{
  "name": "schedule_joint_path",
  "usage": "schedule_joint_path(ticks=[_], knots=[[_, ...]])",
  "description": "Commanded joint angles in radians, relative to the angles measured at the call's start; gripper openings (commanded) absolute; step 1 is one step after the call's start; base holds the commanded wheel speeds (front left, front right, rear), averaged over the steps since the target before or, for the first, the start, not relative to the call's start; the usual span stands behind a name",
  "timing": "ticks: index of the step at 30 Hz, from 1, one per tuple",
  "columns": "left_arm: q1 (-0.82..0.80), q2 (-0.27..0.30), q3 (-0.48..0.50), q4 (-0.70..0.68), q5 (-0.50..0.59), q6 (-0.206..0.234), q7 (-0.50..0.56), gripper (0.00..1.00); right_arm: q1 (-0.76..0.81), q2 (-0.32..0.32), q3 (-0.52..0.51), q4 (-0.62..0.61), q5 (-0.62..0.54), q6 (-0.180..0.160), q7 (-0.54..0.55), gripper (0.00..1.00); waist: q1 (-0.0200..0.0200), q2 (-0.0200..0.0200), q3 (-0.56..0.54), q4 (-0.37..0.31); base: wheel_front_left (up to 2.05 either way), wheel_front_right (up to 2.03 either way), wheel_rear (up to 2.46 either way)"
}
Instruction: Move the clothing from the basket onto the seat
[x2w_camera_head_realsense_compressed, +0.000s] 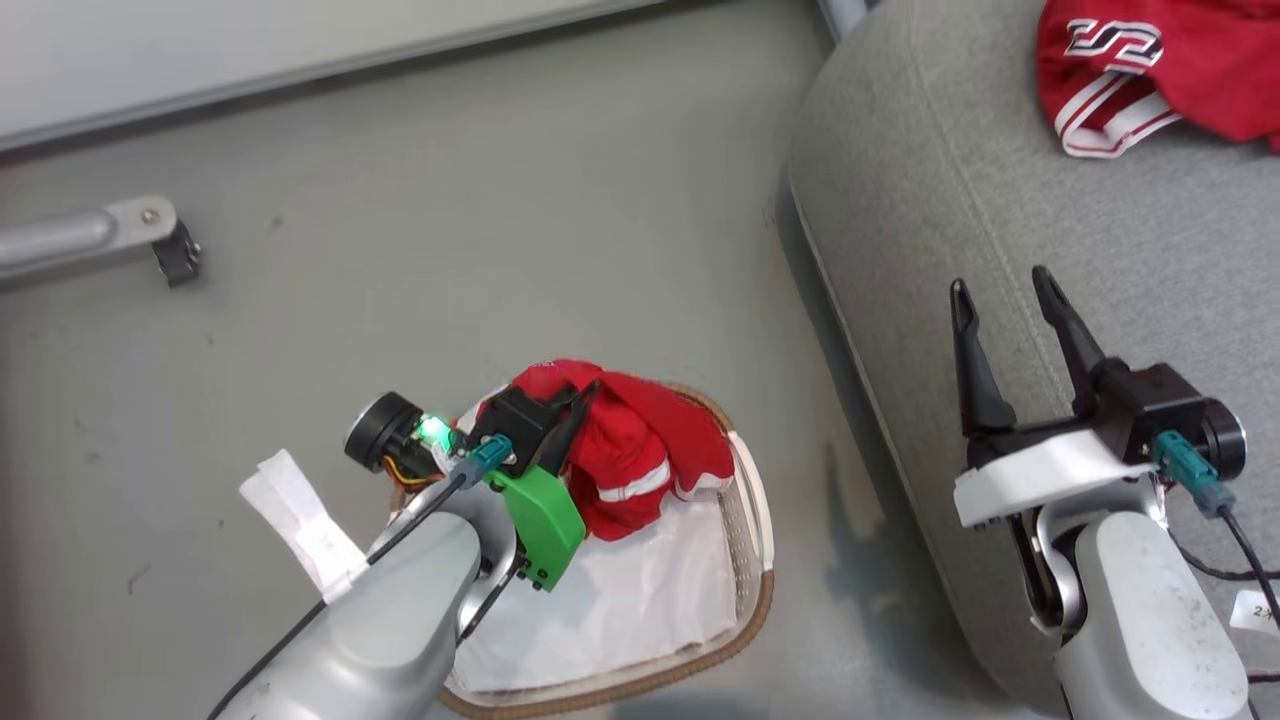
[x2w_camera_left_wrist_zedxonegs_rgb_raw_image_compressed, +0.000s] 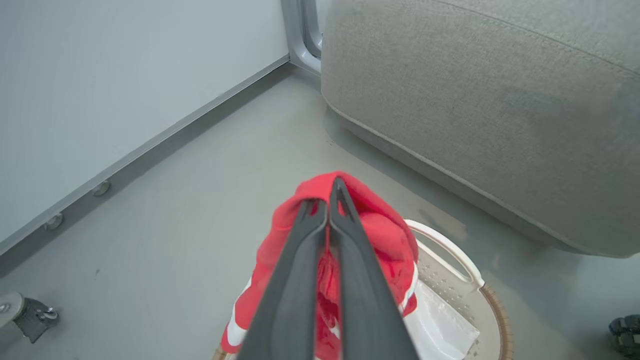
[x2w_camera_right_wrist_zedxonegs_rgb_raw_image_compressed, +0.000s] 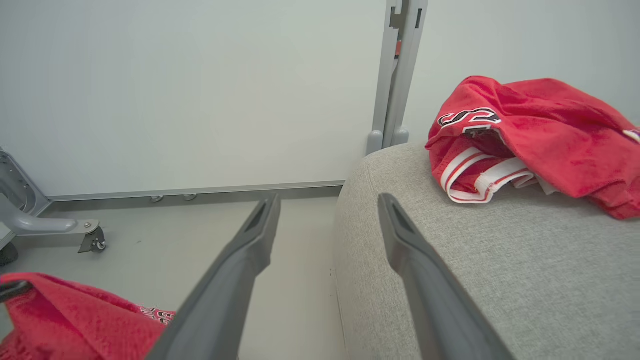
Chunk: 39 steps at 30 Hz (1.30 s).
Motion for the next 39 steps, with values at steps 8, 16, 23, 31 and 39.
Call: schedule_joint_path(ticks=[8, 16, 23, 31, 39], knots=[[-0.004, 0.114, 0.024, -0.211, 0.053, 0.027, -0.004, 0.0, 0.073, -0.004, 0.003, 0.017, -0.024, -0.001, -0.002, 1.0, 0.0001, 0.0, -0.197, 0.028, 0.0, 0.0, 0.0], [-0.102, 0.19, 0.043, -0.367, 0.075, 0.022, 0.049, 0.0, 0.091, -0.003, 0.025, 0.021, -0.029, -0.001, -0.002, 1.0, 0.0001, 0.0, -0.249, 0.031, 0.0, 0.0, 0.0], [-0.211, 0.248, 0.066, -0.495, 0.08, 0.017, 0.136, 0.0, 0.063, -0.004, 0.059, 0.022, -0.026, -0.001, -0.002, 1.0, 0.0001, 0.0, -0.259, 0.024, 0.0, 0.0, 0.0], [-0.303, 0.258, 0.101, -0.593, 0.067, 0.032, 0.193, 0.0, 0.05, -0.004, 0.133, 0.031, -0.013, -0.001, -0.002, 1.0, 0.0001, 0.0, -0.277, 0.018, 0.0, 0.0, 0.0], [-0.332, 0.246, 0.104, -0.638, 0.052, 0.04, 0.228, 0.0, -0.015, -0.003, 0.228, 0.036, 0.003, -0.001, -0.002, 1.0, 0.0001, 0.0, -0.284, 0.016, 0.0, 0.0, 0.0]])
